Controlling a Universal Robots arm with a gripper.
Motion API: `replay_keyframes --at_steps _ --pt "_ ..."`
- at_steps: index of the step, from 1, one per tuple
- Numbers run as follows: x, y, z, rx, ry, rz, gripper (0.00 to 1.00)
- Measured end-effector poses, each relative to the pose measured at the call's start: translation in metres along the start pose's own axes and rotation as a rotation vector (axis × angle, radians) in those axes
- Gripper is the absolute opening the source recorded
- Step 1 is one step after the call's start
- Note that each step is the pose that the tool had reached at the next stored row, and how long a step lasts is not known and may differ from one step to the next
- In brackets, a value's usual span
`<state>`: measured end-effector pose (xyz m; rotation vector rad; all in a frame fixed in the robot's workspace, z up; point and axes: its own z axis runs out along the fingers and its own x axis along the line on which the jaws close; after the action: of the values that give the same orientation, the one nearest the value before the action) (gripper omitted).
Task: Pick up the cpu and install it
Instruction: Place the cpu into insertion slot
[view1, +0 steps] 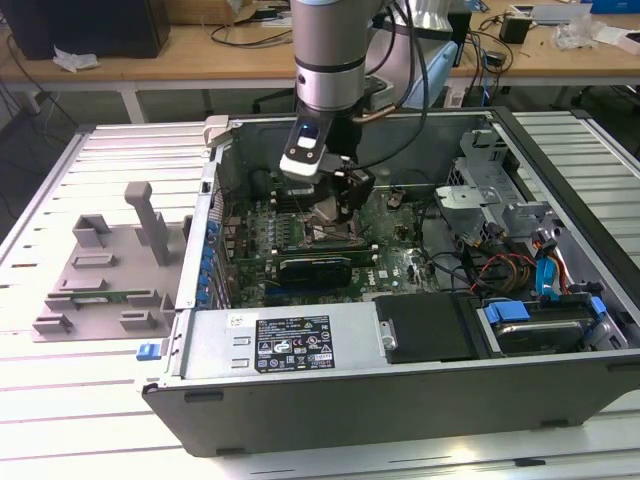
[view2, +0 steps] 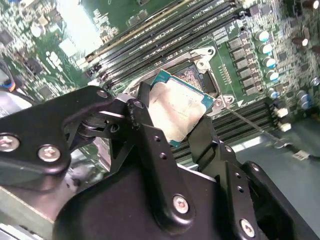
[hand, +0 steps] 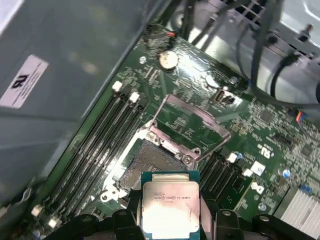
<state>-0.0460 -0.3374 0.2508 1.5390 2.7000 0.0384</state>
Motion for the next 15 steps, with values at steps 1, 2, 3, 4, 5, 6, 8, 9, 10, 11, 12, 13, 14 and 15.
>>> replay_keyframes --at_steps 1,2,3,4,5,6,8,9,10,11,12,13,14,15 --pt "0.0 0.0 0.0003 0.0007 -0.0015 0.039 0.55" --pt "0.0 0.0 0.0005 0.0011 -0.0025 0.066 0.55" --pt "0.0 0.0 0.0008 0.0019 -0.0042 0.11 0.55" --pt "0.0 0.0 0.001 0.0025 -0.0058 0.15 0.55" --pt "0.0 0.0 0.0012 0.0029 -0.0064 0.169 0.55" --pt "0.0 0.0 0.0013 0.0031 -0.0071 0.185 0.55" --pt "0.0 -0.0001 0.0019 0.0046 -0.0103 0.27 0.55" --pt "0.0 -0.0001 0.002 0.0049 -0.011 0.288 0.55" --pt "0.0 -0.0001 0.0022 0.0053 -0.0117 0.308 0.55" --pt "0.0 -0.0001 0.0023 0.0056 -0.0126 0.328 0.55" --pt "0.0 -0.0001 0.0024 0.0059 -0.0132 0.344 0.55" --pt "0.0 -0.0001 0.0027 0.0065 -0.0146 0.383 0.55" --pt "0.0 -0.0001 0.003 0.007 -0.0157 0.412 0.55" --pt "0.0 -0.0001 0.0033 0.0075 -0.017 0.446 0.55"
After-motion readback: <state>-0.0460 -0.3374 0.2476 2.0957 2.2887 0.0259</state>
